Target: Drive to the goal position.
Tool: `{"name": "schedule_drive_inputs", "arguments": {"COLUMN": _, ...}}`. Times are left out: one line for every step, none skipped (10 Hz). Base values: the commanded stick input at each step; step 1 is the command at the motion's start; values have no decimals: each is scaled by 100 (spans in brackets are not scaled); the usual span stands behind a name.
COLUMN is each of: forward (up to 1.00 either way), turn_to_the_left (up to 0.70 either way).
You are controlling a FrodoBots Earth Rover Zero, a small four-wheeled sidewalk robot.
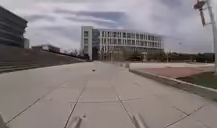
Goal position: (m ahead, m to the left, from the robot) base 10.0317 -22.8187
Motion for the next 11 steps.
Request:
{"name": "schedule_drive_inputs", "arguments": {"forward": 100, "turn_to_the_left": 0}}
{"name": "schedule_drive_inputs", "arguments": {"forward": 100, "turn_to_the_left": 0}}
{"name": "schedule_drive_inputs", "arguments": {"forward": 100, "turn_to_the_left": 0}}
{"name": "schedule_drive_inputs", "arguments": {"forward": 100, "turn_to_the_left": 0}}
{"name": "schedule_drive_inputs", "arguments": {"forward": 100, "turn_to_the_left": 0}}
{"name": "schedule_drive_inputs", "arguments": {"forward": 100, "turn_to_the_left": 0}}
{"name": "schedule_drive_inputs", "arguments": {"forward": 100, "turn_to_the_left": 0}}
{"name": "schedule_drive_inputs", "arguments": {"forward": 100, "turn_to_the_left": 0}}
{"name": "schedule_drive_inputs", "arguments": {"forward": 100, "turn_to_the_left": 0}}
{"name": "schedule_drive_inputs", "arguments": {"forward": 100, "turn_to_the_left": 0}}
{"name": "schedule_drive_inputs", "arguments": {"forward": 100, "turn_to_the_left": 0}}
